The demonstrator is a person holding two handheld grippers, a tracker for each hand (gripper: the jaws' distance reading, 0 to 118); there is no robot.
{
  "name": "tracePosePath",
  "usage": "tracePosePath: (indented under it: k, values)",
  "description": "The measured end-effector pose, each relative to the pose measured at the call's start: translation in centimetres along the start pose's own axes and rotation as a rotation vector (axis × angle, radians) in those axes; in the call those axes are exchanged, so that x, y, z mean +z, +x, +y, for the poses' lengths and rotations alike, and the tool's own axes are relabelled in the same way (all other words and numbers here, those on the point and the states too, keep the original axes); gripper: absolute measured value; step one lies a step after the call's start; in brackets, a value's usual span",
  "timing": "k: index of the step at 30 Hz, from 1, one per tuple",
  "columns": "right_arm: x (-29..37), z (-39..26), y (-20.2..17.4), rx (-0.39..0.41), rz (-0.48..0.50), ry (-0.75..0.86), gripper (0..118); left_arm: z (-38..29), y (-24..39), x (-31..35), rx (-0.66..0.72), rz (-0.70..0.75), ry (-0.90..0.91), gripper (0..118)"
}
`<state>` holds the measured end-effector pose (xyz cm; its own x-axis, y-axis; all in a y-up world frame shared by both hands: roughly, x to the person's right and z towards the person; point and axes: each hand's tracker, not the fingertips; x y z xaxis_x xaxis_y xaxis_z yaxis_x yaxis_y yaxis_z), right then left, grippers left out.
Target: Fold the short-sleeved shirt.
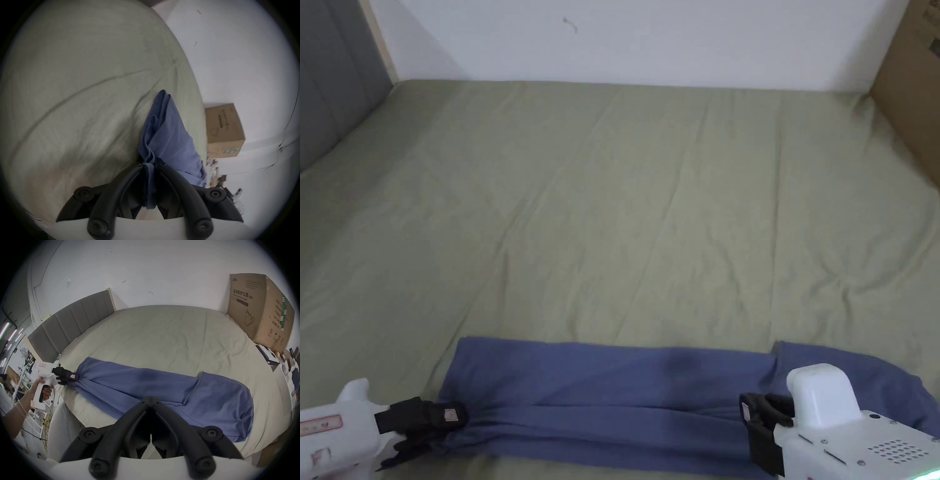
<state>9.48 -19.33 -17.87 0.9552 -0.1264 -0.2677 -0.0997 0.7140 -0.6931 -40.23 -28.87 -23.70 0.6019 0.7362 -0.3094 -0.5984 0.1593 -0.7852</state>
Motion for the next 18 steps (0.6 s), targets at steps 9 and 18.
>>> tracePosePath:
  k: [9, 18]
  values:
    - [2.4, -1.2, 3.9, -0.111, -0.045, 0.028, 0, -3.1, 16.5, 0.9, -0.604, 0.214, 0.099, 8]
    - [4.1, -3.2, 7.3, -0.236, -0.086, 0.046, 0, -14.2, 28.1, -10.5, -1.192, 0.11, -0.139, 8]
